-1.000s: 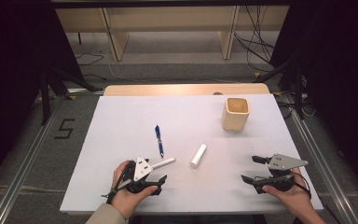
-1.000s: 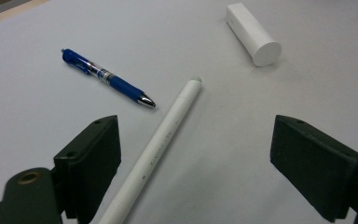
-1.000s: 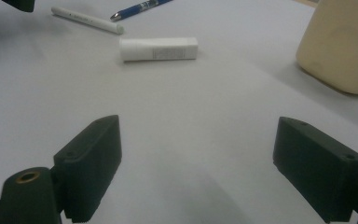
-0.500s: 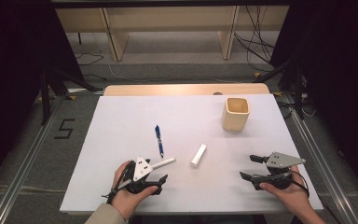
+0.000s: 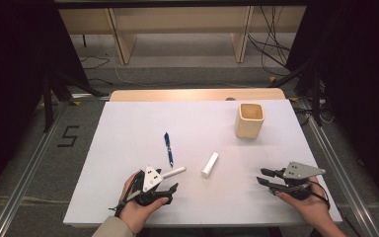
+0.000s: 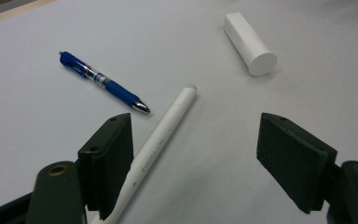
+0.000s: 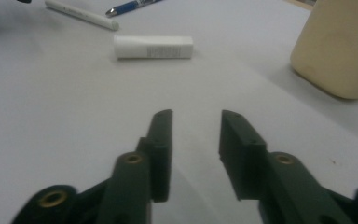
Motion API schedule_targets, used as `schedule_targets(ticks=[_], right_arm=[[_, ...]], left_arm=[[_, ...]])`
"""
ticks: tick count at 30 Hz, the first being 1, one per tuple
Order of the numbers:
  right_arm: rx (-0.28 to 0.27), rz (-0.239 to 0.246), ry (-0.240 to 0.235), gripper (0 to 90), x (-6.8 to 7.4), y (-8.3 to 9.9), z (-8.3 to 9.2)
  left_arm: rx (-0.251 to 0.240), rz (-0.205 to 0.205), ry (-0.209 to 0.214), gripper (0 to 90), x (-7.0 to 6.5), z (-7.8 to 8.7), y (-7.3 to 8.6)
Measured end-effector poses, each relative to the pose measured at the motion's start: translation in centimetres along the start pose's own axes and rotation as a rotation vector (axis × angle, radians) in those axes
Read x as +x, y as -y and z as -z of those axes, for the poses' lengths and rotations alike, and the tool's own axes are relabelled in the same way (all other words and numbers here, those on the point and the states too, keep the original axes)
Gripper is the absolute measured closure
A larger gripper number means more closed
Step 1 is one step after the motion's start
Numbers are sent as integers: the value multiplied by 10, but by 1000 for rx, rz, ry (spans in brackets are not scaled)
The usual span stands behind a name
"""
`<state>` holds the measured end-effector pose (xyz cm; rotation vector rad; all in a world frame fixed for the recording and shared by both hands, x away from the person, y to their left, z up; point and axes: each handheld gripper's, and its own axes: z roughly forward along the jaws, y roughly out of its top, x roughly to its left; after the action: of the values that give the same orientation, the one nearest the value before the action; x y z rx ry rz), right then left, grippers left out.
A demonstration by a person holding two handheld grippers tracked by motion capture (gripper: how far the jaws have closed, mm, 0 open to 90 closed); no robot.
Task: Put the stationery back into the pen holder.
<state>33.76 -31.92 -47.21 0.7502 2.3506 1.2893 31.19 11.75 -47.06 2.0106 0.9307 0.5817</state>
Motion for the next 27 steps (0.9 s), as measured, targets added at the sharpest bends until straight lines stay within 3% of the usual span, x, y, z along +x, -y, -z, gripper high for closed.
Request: schedule_targets(ticks=[7,22,27], right_arm=[[42,-9,3,898,1,-1,-3],[70,-9,8,900,-1,-12,-16],[58,-15,18,869,-2,-14,-18]], left_arm=[[3,-7,5,263,-1,0,1],[-1,-11,37,275,-9,-5,-1],[-9,9,49,275,-14,-8,-4]])
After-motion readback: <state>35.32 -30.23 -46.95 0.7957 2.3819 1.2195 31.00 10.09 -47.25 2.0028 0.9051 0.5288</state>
